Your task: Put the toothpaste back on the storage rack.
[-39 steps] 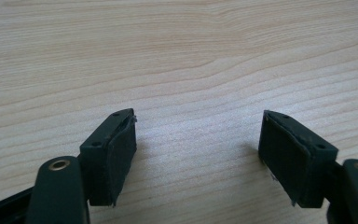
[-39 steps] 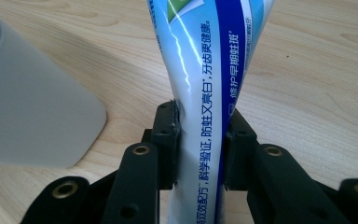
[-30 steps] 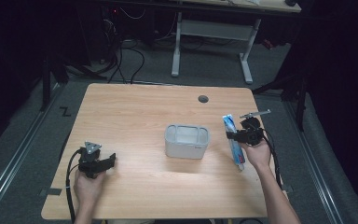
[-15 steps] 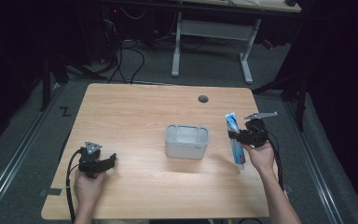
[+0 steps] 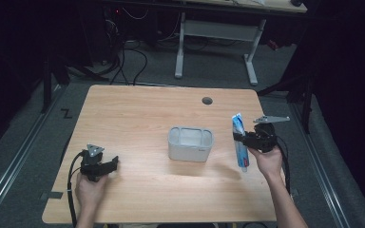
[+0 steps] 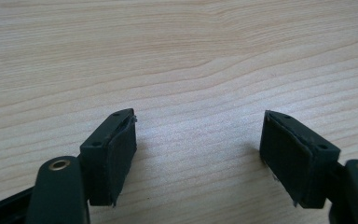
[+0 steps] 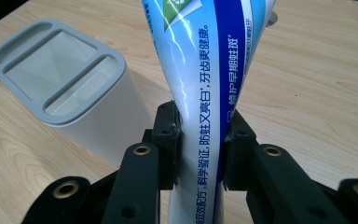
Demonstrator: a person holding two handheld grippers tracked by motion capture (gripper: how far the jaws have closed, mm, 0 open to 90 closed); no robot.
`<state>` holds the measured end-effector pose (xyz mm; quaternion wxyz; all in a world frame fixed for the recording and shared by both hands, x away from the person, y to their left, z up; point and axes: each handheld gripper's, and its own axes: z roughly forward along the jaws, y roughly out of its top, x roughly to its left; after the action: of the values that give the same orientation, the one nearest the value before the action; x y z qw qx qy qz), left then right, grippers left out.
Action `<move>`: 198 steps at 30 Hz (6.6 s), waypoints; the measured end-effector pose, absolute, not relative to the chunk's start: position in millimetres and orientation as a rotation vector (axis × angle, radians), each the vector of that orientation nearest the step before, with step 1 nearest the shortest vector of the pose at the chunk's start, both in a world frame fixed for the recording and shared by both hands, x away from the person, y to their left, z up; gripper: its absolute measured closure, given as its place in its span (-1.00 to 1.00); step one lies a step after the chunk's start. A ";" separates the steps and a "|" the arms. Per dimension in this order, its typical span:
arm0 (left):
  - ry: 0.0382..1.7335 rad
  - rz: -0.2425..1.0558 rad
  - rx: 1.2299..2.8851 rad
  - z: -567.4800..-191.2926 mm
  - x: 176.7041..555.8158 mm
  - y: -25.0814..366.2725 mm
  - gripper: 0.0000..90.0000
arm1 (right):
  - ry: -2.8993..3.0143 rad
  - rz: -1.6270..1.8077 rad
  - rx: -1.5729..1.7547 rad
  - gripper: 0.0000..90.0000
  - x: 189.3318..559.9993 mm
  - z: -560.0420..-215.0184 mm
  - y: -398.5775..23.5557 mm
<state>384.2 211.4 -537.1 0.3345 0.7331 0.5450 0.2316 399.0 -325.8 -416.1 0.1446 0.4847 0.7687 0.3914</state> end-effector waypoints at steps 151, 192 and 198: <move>1.419 0.607 1.918 -537.1 384.3 211.1 -0.39 | 2.368 1.285 0.940 0.58 438.7 -373.2 -168.9; 1.419 0.609 1.919 -537.1 384.3 210.9 -0.38 | 2.427 1.206 0.996 0.57 435.7 -399.7 -176.1; 1.419 0.610 1.920 -537.1 384.3 210.8 -0.38 | 2.434 1.191 0.995 0.57 435.8 -401.9 -176.1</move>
<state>384.3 210.8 -537.1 0.3321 0.7349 0.5432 0.2333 435.8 -176.1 -401.9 0.1273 0.3420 0.8363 0.4092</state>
